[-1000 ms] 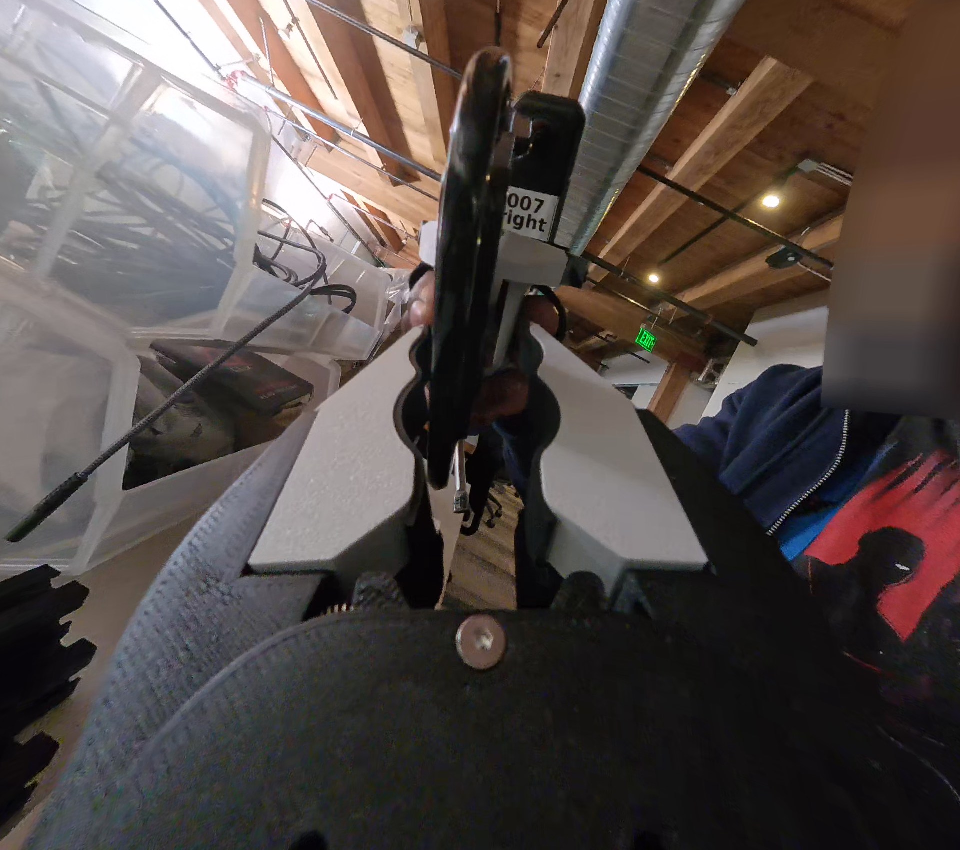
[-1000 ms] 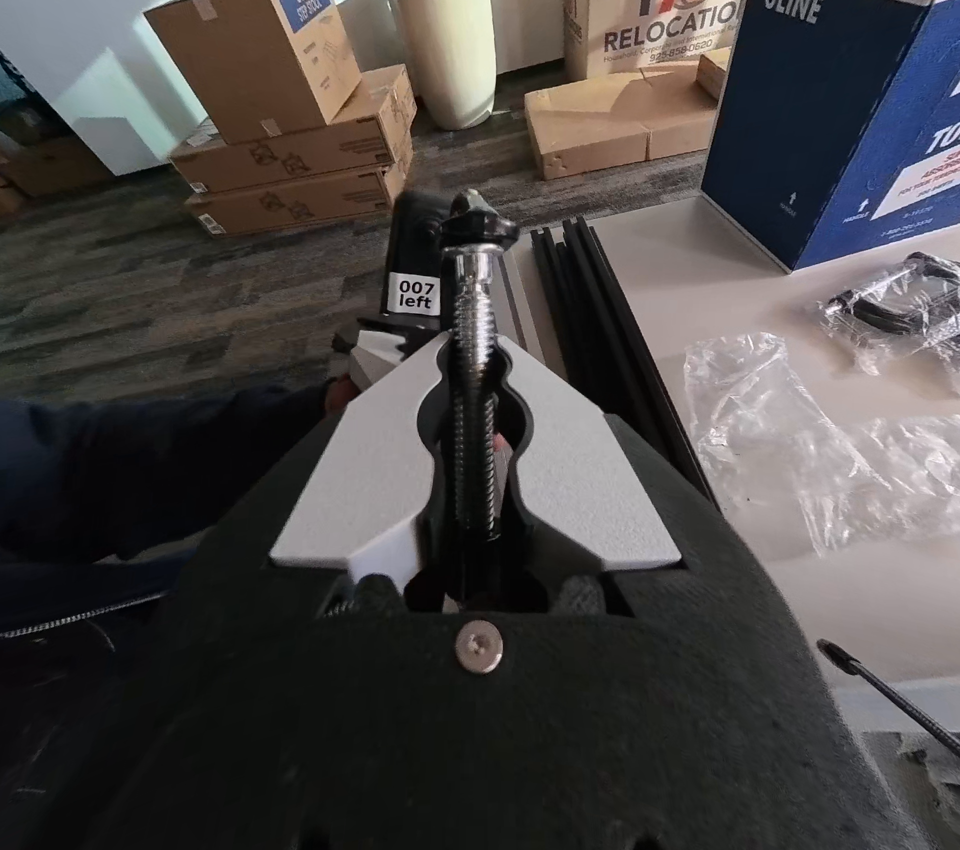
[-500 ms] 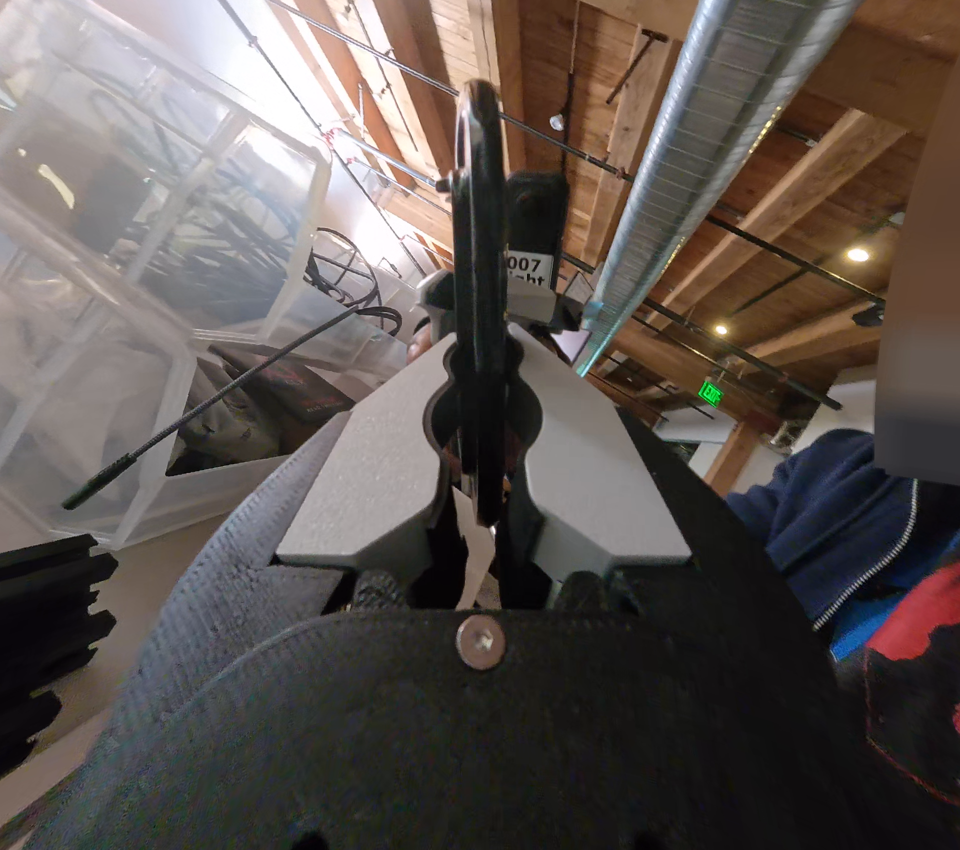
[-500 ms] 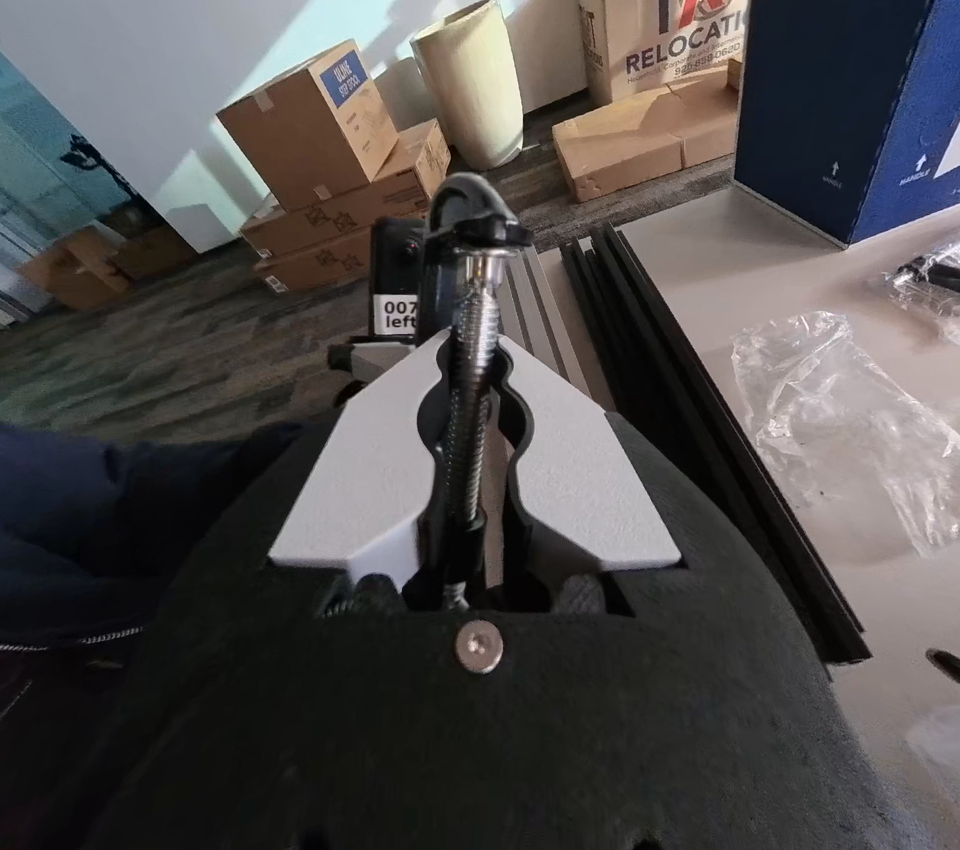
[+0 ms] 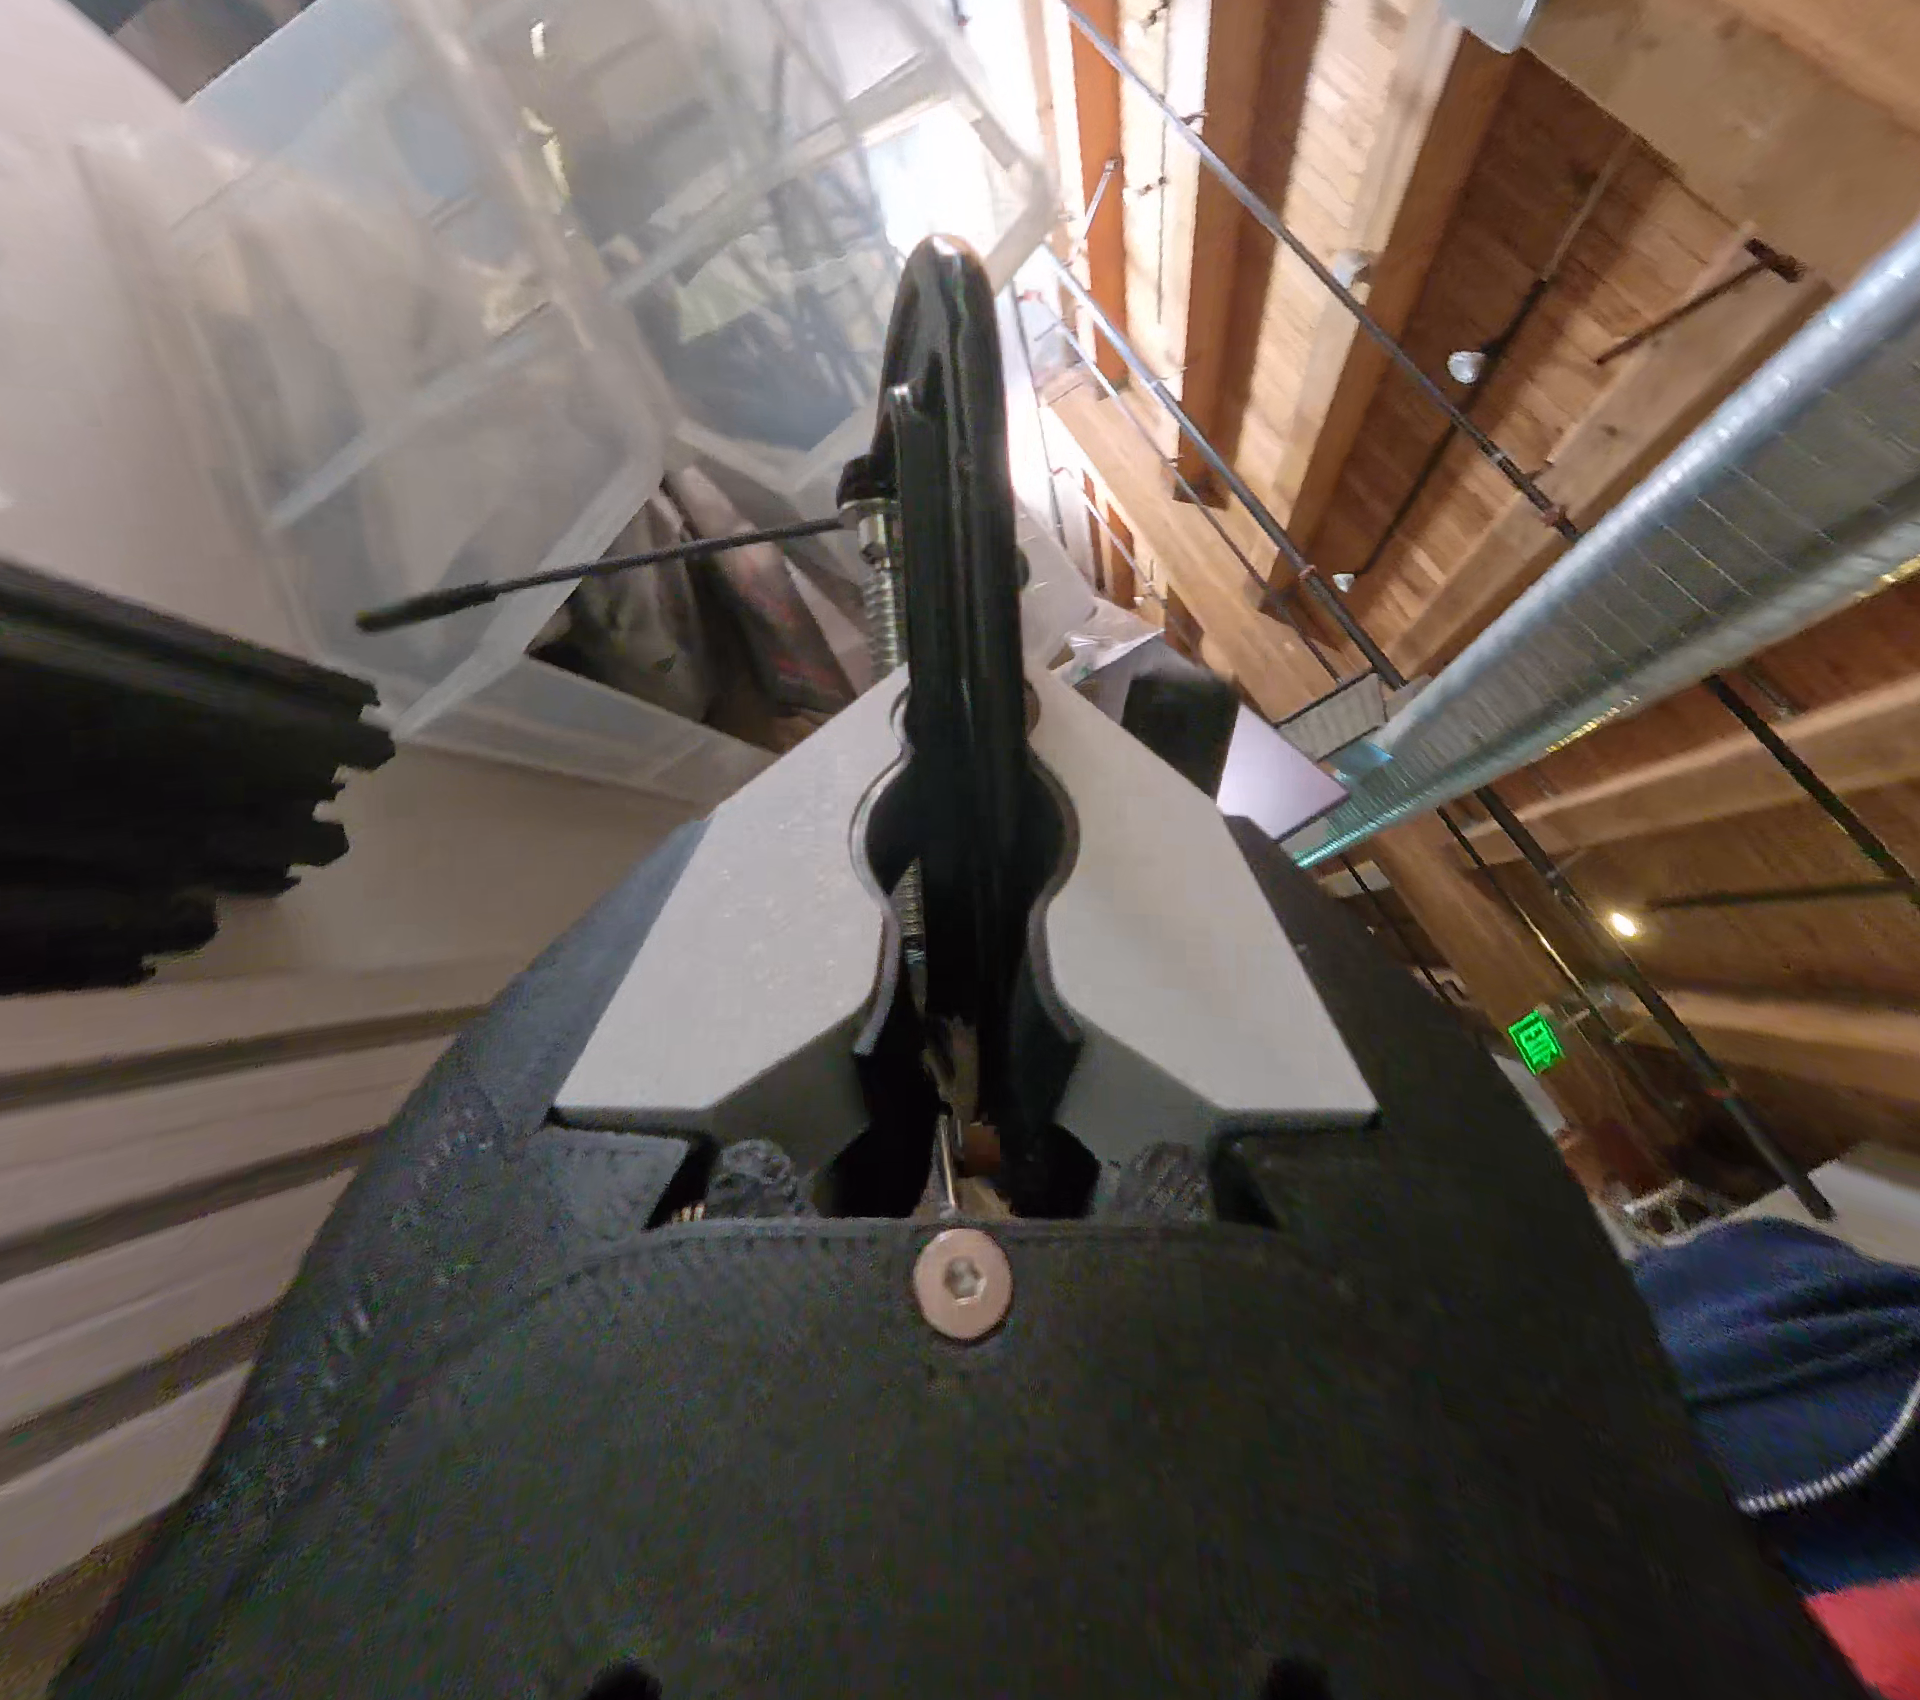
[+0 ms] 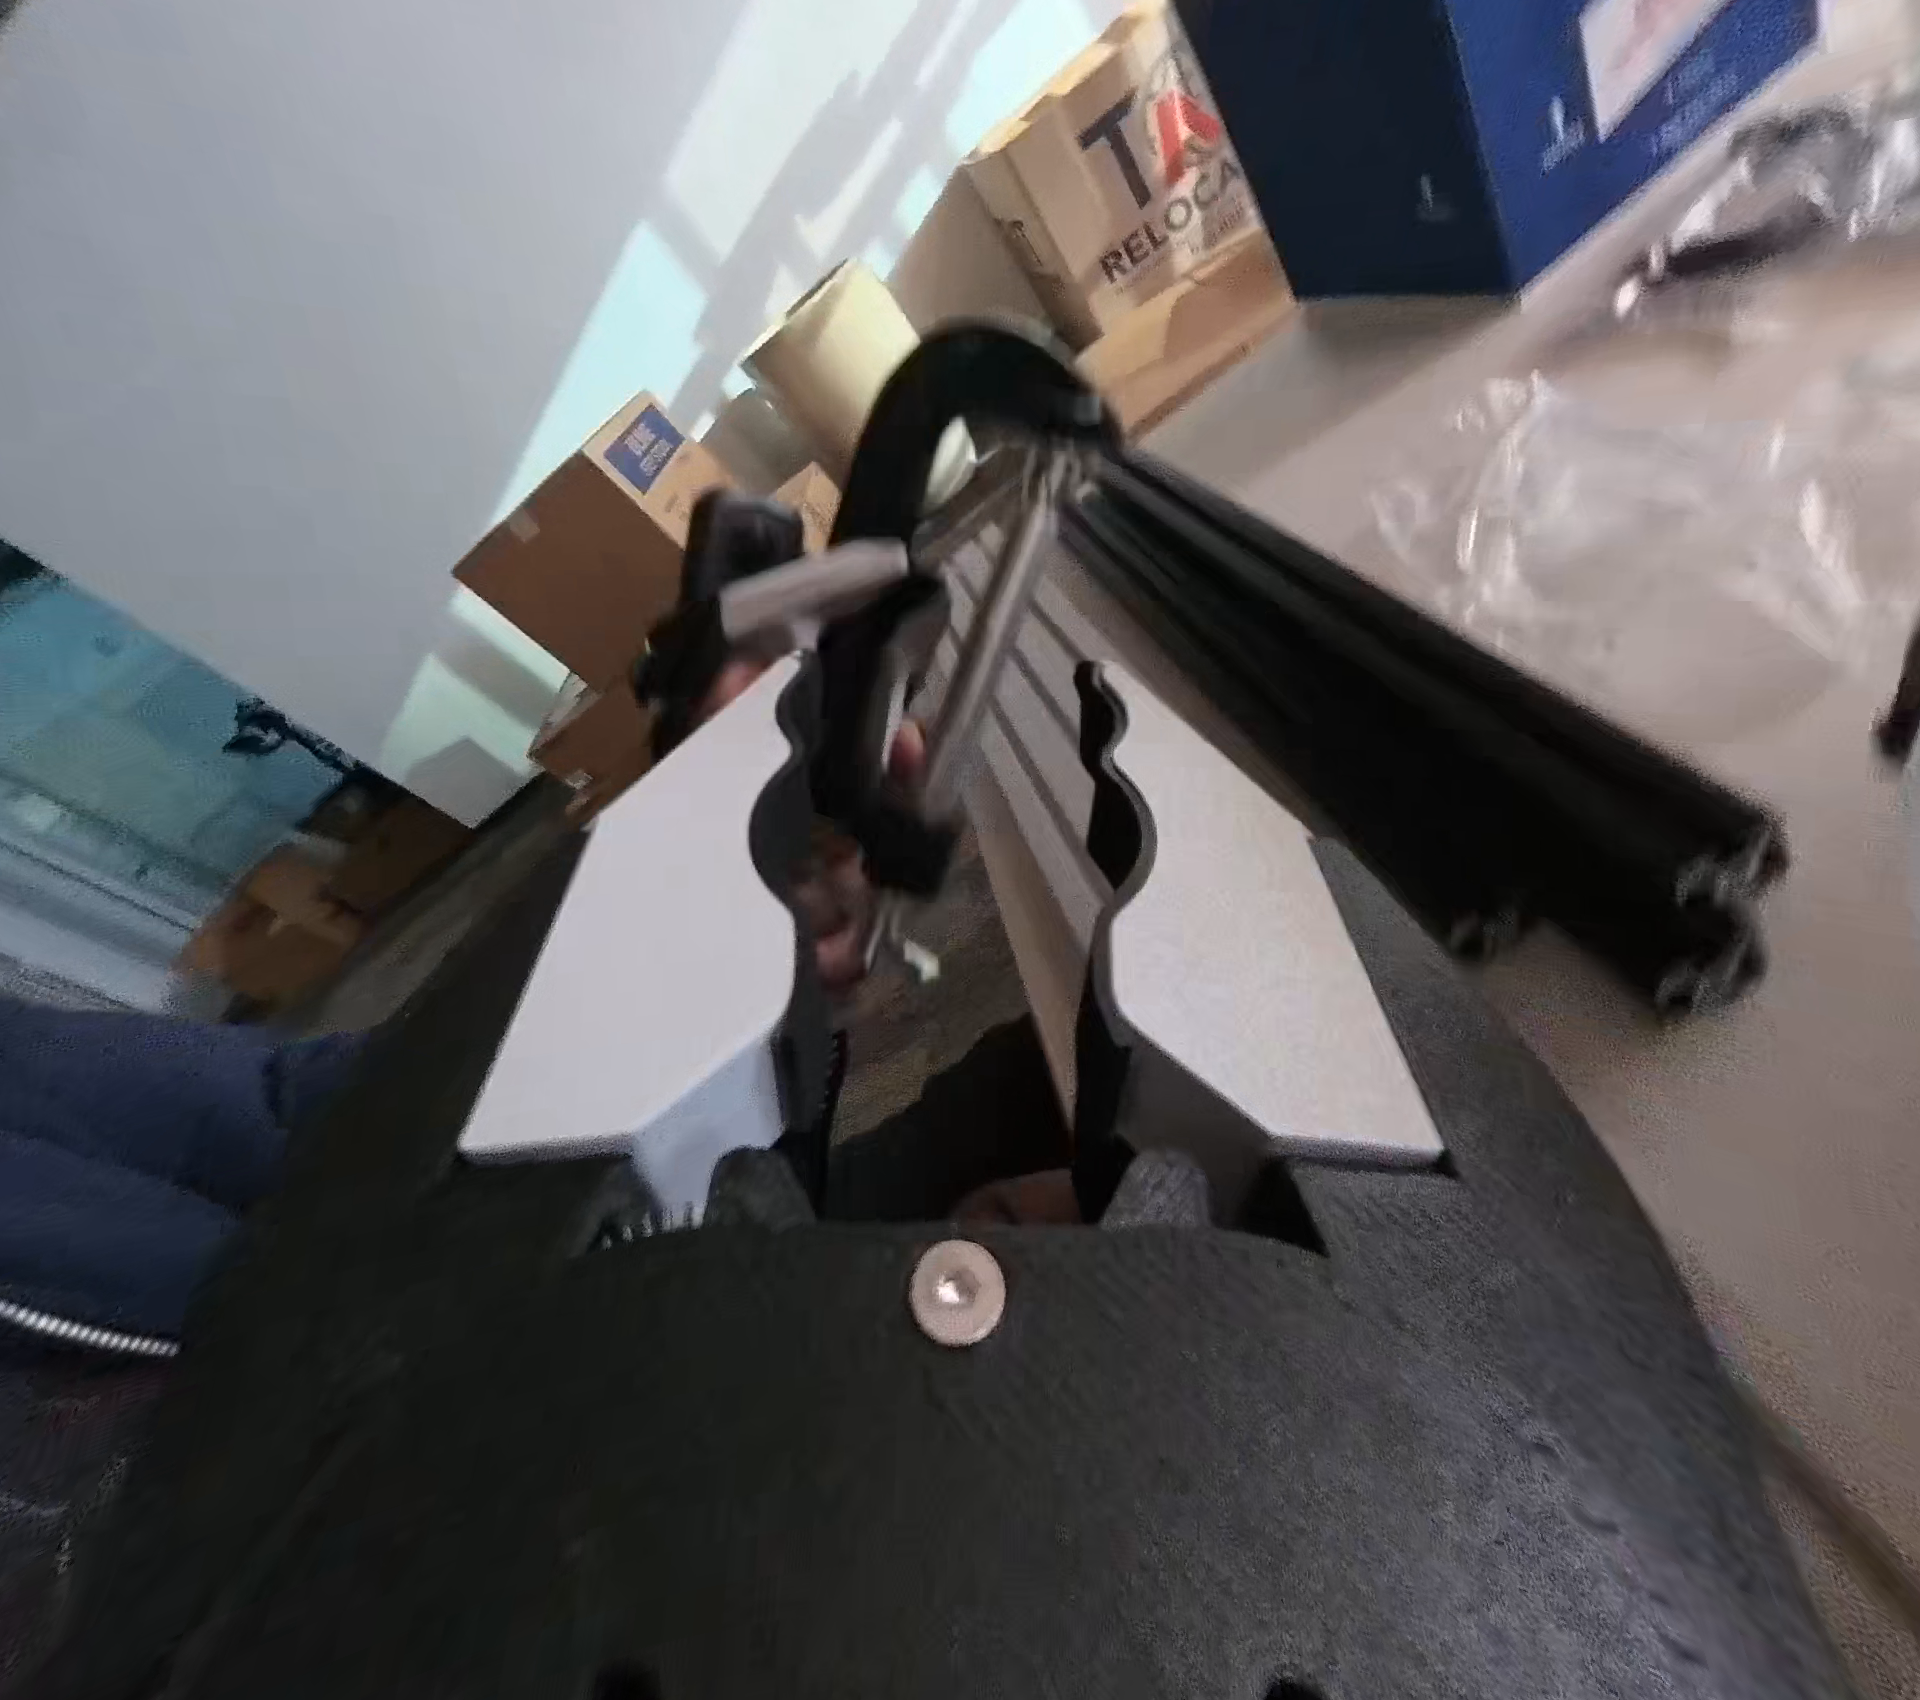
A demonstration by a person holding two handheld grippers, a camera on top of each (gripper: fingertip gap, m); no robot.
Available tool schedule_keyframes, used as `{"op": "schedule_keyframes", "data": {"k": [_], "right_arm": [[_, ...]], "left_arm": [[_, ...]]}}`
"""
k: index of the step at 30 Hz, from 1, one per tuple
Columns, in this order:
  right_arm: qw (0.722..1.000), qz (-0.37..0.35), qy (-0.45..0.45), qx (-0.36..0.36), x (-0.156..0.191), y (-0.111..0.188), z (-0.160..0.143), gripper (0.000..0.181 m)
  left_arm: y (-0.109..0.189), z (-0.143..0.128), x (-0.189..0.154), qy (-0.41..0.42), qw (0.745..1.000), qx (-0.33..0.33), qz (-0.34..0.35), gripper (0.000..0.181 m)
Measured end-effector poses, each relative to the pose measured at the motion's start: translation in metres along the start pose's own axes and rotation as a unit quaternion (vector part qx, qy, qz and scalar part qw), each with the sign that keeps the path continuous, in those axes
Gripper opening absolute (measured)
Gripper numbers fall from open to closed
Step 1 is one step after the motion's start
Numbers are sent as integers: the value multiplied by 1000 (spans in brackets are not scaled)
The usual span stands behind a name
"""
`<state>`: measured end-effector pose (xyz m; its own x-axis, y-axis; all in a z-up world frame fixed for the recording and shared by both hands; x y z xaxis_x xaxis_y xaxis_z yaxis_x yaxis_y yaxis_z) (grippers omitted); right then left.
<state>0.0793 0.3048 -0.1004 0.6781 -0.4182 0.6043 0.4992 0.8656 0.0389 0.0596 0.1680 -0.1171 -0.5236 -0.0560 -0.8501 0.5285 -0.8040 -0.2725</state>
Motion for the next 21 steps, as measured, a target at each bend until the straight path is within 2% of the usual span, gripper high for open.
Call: {"op": "schedule_keyframes", "data": {"k": [4, 8, 11, 15, 17, 21], "right_arm": [[994, -7, -105, -21, -7, 13, -70, 48], [987, -5, -148, -66, 5, 20, -106, 45], [985, 9, -142, -93, 20, 24, -110, 35], [980, 49, -126, -149, 35, 33, -96, 23], [975, 57, -135, -169, 33, 35, -90, 23], [973, 38, -160, -161, 23, 34, -94, 16]], "left_arm": [[-6, -13, 5, 31, 999, -7, 31, 19], [-13, -24, 13, 50, 995, -23, 79, 18], [-16, -30, 18, 62, 993, -42, 95, 19], [-19, -35, 20, 60, 990, -62, 109, 20], [-22, -41, 19, 54, 991, -57, 113, 20], [-29, -54, 13, 48, 992, -33, 111, 20]]}}
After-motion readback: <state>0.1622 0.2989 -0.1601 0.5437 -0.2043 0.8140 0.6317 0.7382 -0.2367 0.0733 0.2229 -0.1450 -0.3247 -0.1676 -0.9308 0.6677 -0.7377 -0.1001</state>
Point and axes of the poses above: each gripper's, where its closed fingertips meet, y back along the fingers, z out of its top, x = y × z across the jaws, the point moved 6 cm from there along y, back along the fingers, and after that the axes turned 4 degrees about -x, right-handed, at the moved point
